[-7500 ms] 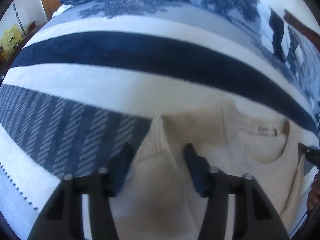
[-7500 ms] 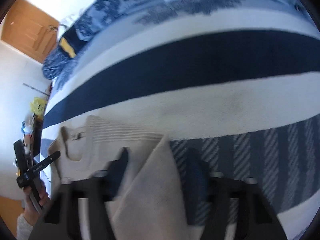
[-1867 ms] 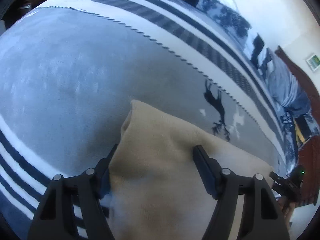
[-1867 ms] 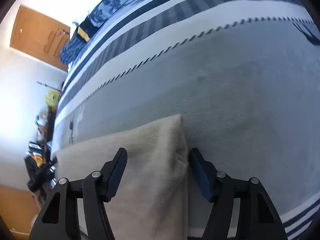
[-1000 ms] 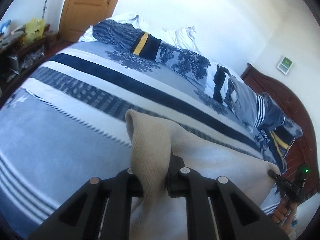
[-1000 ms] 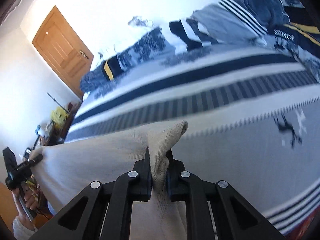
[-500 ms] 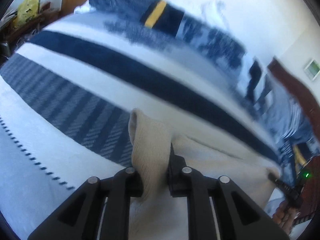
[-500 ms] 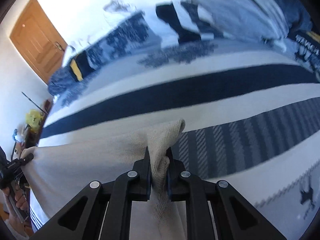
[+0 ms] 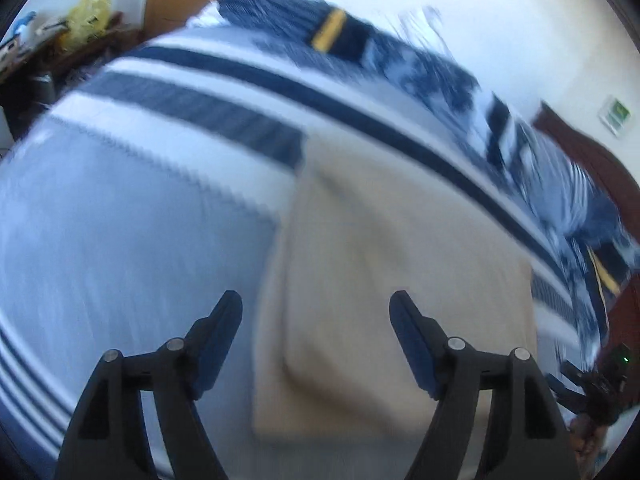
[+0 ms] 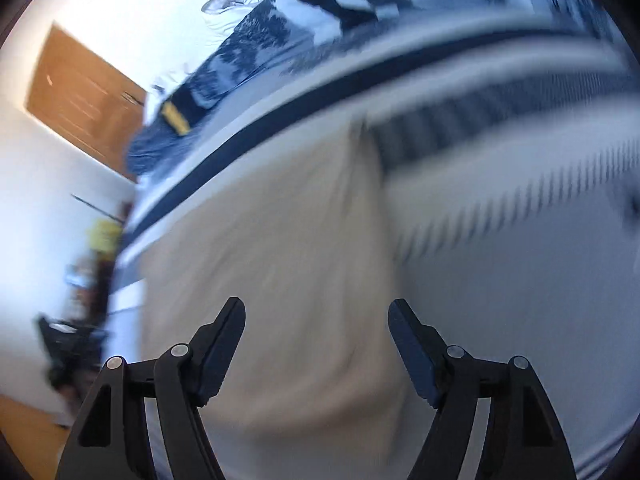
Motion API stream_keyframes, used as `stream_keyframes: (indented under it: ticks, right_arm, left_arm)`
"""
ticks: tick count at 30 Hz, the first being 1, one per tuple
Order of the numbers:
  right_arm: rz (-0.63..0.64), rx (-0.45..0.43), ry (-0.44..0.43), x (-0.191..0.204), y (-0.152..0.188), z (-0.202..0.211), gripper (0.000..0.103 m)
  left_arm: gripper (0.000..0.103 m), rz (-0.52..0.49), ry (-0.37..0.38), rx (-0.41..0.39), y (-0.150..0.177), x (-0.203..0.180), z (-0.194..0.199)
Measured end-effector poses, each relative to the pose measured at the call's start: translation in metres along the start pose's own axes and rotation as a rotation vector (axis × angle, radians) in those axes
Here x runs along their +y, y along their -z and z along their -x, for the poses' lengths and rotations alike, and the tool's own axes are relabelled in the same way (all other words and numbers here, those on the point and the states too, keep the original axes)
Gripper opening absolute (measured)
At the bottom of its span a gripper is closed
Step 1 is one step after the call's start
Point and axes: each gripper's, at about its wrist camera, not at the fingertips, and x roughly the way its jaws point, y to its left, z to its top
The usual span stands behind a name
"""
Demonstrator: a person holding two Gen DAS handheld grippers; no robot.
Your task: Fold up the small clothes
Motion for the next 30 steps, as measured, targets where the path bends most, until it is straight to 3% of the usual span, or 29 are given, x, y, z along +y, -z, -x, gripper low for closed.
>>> stream_keyframes:
  ticks: [3,5,8,9,11,13,16,18,19,22,24,25,26,27,28,29,30]
  right_arm:
    - [-0.047,0.052,-0.037,-0.010,0.039,-0.013,0.072]
    - [-0.062,0.093,-0.042,-0.014,0.046,-0.028,0.063]
    - [-0.080,0.094,-0.039,-0.019,0.048,-0.035,0.058]
    - [-0.089,0.087,-0.047,-0.021,0.048,-0.036,0.058]
    - [-0.100,0.077,-0.065,-0.022,0.047,-0.036,0.053]
    - [-0.089,0.082,-0.068,-0.021,0.045,-0.042,0.042]
    - [-0.087,0.101,-0.037,-0.025,0.044,-0.046,0.005]
    - [-0.076,0.074,-0.067,-0.021,0.046,-0.034,0.005]
    - [-0.040,0.061,-0.039,-0.015,0.047,-0.028,0.004]
    - [-0.026,0.098,-0.016,-0.012,0.049,-0.035,0.004]
    - [-0.026,0.133,0.015,-0.017,0.051,-0.052,0.005]
    - [-0.026,0.122,0.017,-0.017,0.052,-0.051,0.005]
    - [-0.019,0.115,0.030,-0.015,0.053,-0.046,0.012]
    - [0.009,0.110,0.059,-0.011,0.053,-0.039,0.020]
    - [0.049,0.085,0.094,-0.007,0.053,-0.029,0.044]
    - [0.072,0.044,0.112,-0.006,0.052,-0.017,0.068]
    - [0.076,0.005,0.102,-0.007,0.051,-0.005,0.074]
  left_arm:
    - [0.075,0.005,0.007,0.060,0.028,-0.007,-0.011]
    - [0.071,0.069,0.027,0.122,0.038,-0.003,-0.028]
    - [0.068,0.119,0.061,0.152,0.039,-0.002,-0.041]
    - [0.064,0.135,0.070,0.154,0.038,-0.001,-0.044]
    - [0.046,0.182,0.087,0.156,0.034,0.004,-0.052]
    - [0.007,0.202,0.056,0.172,0.028,0.007,-0.059]
    - [0.004,0.227,0.115,0.142,0.021,0.013,-0.045]
    - [0.004,0.214,0.143,0.098,0.019,0.017,-0.032]
    - [0.004,0.224,0.151,0.088,0.019,0.022,-0.030]
    - [0.008,0.238,0.076,0.107,0.029,0.037,-0.045]
    - [0.010,0.271,0.077,0.123,0.036,0.042,-0.051]
    - [0.018,0.268,0.086,0.129,0.037,0.041,-0.046]
    - [0.026,0.251,0.083,0.122,0.039,0.039,-0.036]
    - [0.050,0.228,0.073,0.096,0.042,0.039,-0.024]
    - [0.073,0.209,0.054,0.079,0.044,0.039,-0.019]
    - [0.077,0.183,0.007,0.047,0.047,0.040,-0.009]
    - [0.077,0.172,-0.013,0.032,0.047,0.042,-0.006]
